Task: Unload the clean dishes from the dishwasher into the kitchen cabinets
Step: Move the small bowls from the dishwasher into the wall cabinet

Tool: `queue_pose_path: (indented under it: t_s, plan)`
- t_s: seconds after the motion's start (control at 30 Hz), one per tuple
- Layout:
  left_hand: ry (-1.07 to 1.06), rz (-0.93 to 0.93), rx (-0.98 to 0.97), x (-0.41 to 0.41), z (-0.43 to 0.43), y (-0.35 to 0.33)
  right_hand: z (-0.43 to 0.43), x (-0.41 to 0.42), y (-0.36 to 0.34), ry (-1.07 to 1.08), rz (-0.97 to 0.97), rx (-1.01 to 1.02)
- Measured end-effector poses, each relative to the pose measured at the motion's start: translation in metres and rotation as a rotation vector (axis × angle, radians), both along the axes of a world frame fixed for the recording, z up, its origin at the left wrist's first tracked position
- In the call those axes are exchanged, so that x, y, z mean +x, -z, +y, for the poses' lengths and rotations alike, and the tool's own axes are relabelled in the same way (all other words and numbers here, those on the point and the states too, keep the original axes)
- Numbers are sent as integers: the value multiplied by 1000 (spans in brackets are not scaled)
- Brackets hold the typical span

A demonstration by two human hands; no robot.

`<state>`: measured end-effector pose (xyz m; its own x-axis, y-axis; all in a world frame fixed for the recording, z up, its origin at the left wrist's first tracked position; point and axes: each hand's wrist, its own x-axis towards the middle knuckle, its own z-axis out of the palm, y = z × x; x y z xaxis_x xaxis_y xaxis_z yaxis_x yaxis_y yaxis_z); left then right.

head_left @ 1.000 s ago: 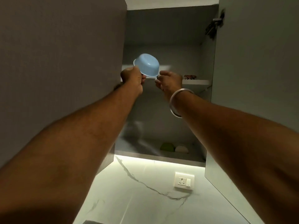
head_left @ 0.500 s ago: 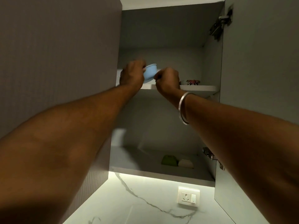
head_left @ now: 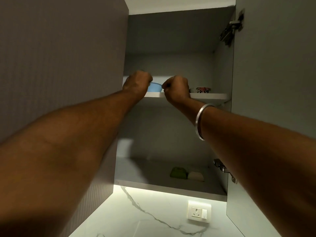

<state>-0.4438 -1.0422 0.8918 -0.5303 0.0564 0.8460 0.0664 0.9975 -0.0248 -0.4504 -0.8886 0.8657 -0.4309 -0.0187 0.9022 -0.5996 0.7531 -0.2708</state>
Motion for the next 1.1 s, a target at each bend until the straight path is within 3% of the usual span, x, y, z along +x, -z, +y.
queue_pose_path:
  t_s: [0.17,0.43,0.67,1.1]
  plan:
    - [12,-54,-20,-1,-4,12,1,9,3,-28,-41,9]
    - [142,119,105,14,-4,31,0,30,15,-20,-53,76]
    - [140,111,111,49,15,55,7,56,26,-62,-60,23]
    - [215,138,140,167,52,106,37,161,73,-145,-42,-60]
